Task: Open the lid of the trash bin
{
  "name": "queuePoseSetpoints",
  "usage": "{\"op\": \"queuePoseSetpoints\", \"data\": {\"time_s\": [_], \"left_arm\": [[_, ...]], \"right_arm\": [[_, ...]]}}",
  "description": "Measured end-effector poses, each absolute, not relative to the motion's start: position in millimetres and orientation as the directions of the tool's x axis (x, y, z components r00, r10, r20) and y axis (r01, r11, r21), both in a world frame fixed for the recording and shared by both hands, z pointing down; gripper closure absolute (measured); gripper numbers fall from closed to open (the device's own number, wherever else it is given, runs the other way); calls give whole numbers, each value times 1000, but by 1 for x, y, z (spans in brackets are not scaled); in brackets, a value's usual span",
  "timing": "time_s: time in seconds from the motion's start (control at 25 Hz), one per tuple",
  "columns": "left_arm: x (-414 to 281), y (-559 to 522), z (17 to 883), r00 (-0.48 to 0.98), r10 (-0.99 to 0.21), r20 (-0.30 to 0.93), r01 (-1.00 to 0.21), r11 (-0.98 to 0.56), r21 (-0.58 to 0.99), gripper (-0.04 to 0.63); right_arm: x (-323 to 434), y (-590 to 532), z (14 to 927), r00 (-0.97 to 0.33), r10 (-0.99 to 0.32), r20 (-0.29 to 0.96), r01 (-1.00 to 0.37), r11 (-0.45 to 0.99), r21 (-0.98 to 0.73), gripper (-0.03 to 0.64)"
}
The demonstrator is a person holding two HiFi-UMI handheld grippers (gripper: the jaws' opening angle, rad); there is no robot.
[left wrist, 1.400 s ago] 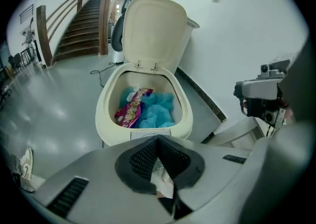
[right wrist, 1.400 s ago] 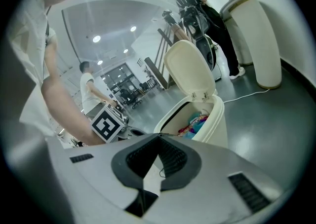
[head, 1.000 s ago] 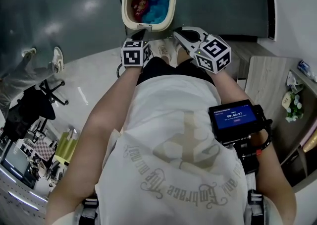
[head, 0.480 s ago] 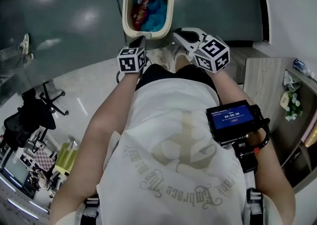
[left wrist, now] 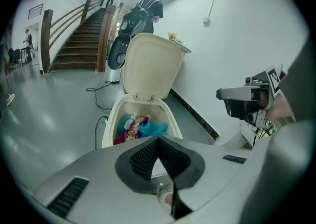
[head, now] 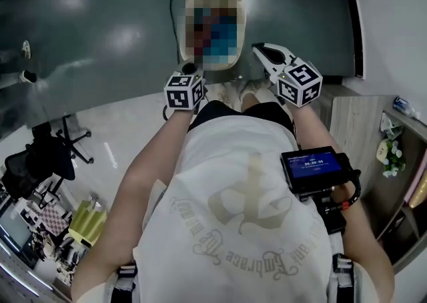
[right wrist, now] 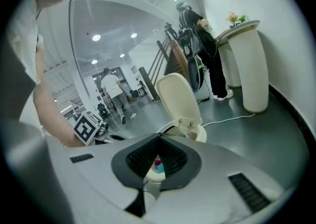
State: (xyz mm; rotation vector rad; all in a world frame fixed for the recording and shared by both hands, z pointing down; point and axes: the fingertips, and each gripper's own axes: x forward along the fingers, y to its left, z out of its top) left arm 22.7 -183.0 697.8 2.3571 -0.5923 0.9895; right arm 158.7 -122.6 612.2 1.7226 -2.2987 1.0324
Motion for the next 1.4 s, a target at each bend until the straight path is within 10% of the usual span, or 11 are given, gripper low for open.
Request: {"op": "queuePoseSetpoints", "data": {"time_s": [1.4], "left_arm": [[-34, -179, 528, 832, -319, 453, -498, -789, 359, 580]], "right_arm": [[103, -103, 502, -356, -885, 299, -893, 228, -389, 612]]}}
